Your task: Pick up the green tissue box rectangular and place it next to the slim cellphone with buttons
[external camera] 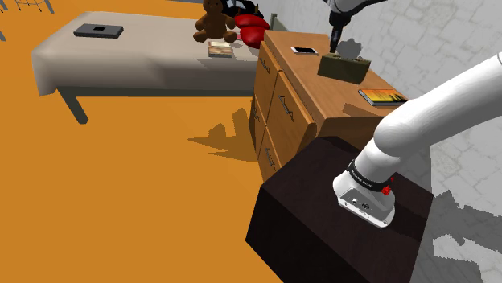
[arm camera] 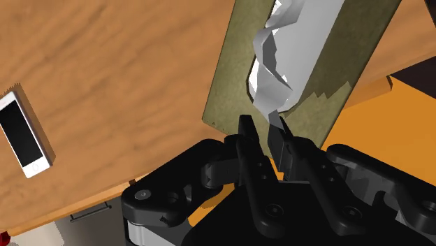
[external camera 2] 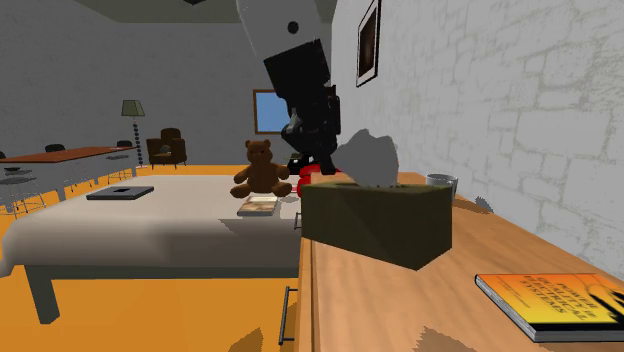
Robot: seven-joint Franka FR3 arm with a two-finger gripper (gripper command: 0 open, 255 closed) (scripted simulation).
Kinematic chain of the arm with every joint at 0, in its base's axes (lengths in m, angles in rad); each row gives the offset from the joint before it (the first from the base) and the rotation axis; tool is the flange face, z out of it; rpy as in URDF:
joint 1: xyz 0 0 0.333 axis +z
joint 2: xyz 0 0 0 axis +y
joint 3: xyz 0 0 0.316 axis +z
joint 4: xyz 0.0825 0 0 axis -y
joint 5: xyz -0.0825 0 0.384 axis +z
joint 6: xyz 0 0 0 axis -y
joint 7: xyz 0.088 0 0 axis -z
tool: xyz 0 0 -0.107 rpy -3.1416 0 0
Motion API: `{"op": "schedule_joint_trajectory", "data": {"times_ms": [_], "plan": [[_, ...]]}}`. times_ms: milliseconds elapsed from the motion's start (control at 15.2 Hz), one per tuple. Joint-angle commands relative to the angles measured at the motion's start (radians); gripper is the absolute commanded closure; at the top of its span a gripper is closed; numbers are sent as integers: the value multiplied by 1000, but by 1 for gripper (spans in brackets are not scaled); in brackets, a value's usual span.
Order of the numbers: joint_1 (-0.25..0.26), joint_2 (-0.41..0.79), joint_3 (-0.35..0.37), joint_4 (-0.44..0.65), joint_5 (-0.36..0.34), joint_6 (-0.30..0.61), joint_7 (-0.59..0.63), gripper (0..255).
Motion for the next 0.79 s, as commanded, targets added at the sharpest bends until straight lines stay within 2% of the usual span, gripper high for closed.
{"op": "schedule_joint_trajectory", "data": {"times_ms": [0, 726], "plan": [[2, -2, 3, 23, 7, -24, -10, 255], [12, -17, 22, 152, 39, -160, -64, 255]]}}
